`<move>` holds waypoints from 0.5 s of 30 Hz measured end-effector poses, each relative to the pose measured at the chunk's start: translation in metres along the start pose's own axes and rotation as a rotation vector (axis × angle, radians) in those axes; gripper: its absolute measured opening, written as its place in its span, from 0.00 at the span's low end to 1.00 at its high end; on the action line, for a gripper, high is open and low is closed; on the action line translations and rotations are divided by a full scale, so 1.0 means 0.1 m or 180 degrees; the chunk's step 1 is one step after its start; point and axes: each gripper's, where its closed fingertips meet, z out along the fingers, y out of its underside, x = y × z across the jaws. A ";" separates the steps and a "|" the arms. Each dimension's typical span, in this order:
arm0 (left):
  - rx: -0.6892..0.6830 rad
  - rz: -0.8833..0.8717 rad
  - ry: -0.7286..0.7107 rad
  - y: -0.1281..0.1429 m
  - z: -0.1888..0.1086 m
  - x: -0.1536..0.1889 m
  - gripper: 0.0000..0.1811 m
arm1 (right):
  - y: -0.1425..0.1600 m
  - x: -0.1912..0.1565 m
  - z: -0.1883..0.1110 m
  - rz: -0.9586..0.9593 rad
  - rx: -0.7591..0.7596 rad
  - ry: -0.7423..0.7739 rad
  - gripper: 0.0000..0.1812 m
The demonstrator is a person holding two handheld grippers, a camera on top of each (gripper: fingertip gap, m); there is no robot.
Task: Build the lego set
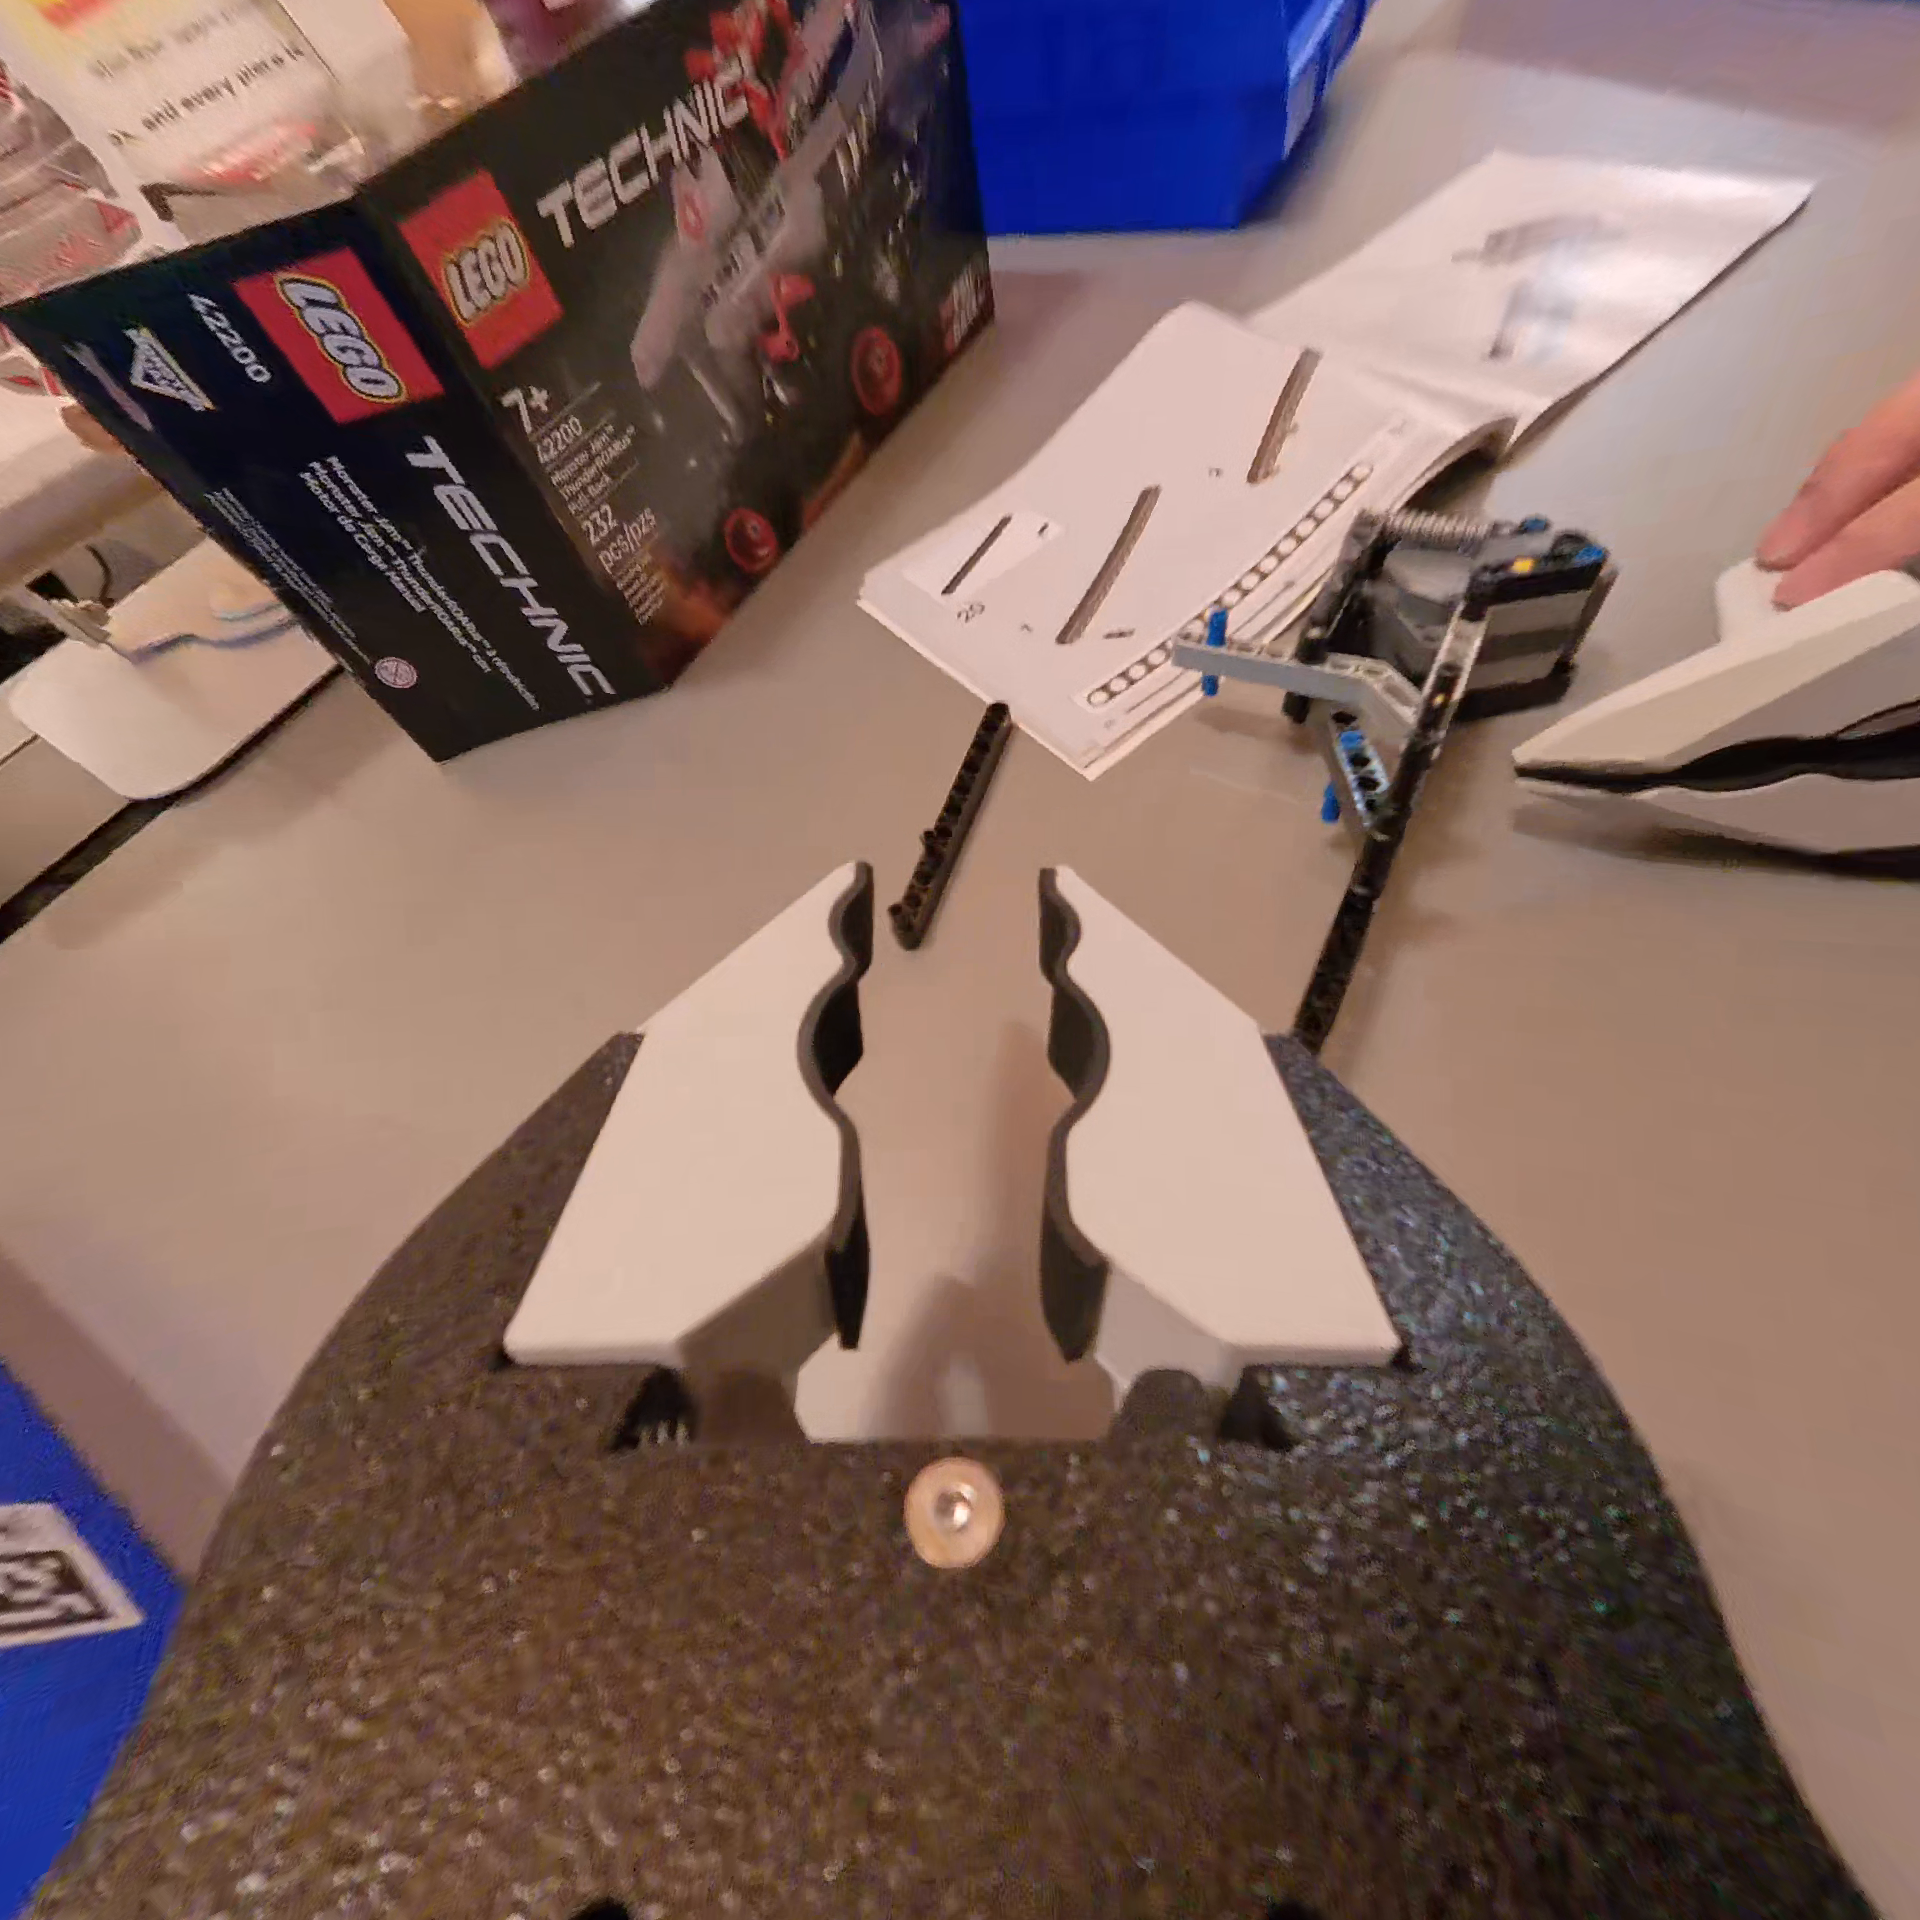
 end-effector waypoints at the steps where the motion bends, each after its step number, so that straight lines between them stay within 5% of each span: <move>1: -0.0112 0.0076 -0.0017 0.02 0.02 -0.03 0.16 | 0.00 0.00 0.00 0.0007 0.0002 -0.0002 0.00; 4: -0.0427 0.0202 -0.0058 0.05 0.10 -0.13 0.18 | 0.01 0.00 0.02 0.0033 -0.0003 -0.0010 0.00; 15: -0.1146 -0.0284 0.0877 0.31 0.59 -0.06 0.21 | 0.03 0.01 0.02 0.0033 0.0002 -0.0008 0.00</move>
